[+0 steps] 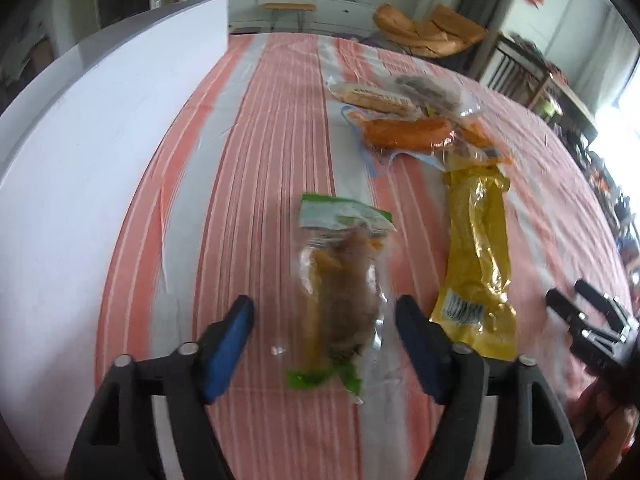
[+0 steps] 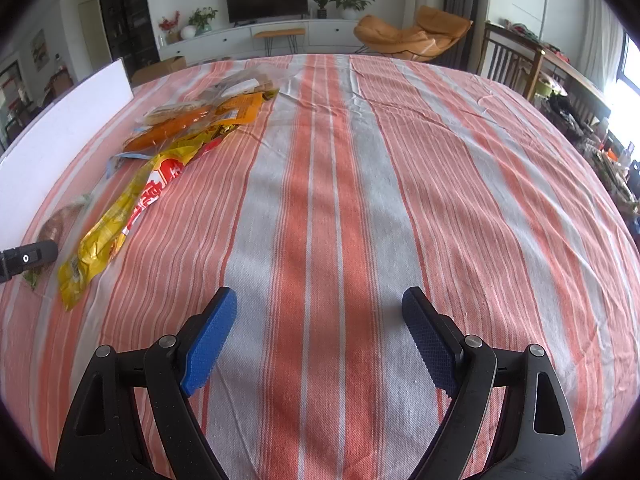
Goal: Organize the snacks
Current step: 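Grasp the clear green-topped bag with the left tool and set it down nearer, then grasp the long yellow bag with the right tool and drag it closer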
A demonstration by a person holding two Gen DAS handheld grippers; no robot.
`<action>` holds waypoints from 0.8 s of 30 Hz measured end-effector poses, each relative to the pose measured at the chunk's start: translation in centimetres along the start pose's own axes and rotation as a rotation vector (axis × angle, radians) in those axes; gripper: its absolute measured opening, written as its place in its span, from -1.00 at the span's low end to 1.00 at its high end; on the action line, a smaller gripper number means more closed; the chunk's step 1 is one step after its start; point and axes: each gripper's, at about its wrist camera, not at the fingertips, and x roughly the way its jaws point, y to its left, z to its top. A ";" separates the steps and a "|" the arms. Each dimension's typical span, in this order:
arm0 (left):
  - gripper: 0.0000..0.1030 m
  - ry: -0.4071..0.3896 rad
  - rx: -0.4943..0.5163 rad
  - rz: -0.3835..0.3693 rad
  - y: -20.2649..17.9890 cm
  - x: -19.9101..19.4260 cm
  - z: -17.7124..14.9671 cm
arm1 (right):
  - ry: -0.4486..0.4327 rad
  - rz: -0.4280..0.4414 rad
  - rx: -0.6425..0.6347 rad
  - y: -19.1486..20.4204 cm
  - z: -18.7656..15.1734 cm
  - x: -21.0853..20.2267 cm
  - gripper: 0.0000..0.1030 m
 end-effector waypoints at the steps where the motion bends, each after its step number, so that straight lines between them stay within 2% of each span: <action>1: 0.55 0.000 0.015 -0.008 0.1 0.2 0.2 | 0.000 -0.001 0.000 0.0 0.0 0.0 0.68; 5: 0.61 -0.017 0.075 0.014 -0.1 0.6 0.6 | 0.000 -0.004 0.006 -0.2 -0.1 -0.1 0.68; 8: 0.83 -0.046 0.157 0.088 -0.6 1.4 0.5 | -0.001 -0.004 0.006 -0.2 -0.1 -0.1 0.68; 9: 0.95 -0.068 0.162 0.103 -0.5 1.5 0.4 | -0.001 -0.004 0.007 -0.2 -0.1 -0.1 0.68; 10: 0.98 -0.084 0.139 0.096 -0.1 1.6 0.1 | -0.001 -0.005 0.006 -0.2 -0.1 -0.1 0.68; 13: 1.00 -0.111 0.130 0.103 0.2 1.6 0.1 | -0.001 -0.005 0.005 -0.2 -0.1 -0.1 0.68; 22: 1.00 -0.111 0.124 0.098 0.2 1.7 0.1 | 0.002 -0.008 0.009 -0.1 -0.2 -0.1 0.73; 24: 1.00 -0.112 0.122 0.099 0.1 1.7 0.1 | 0.044 -0.023 0.060 0.2 0.7 0.2 0.73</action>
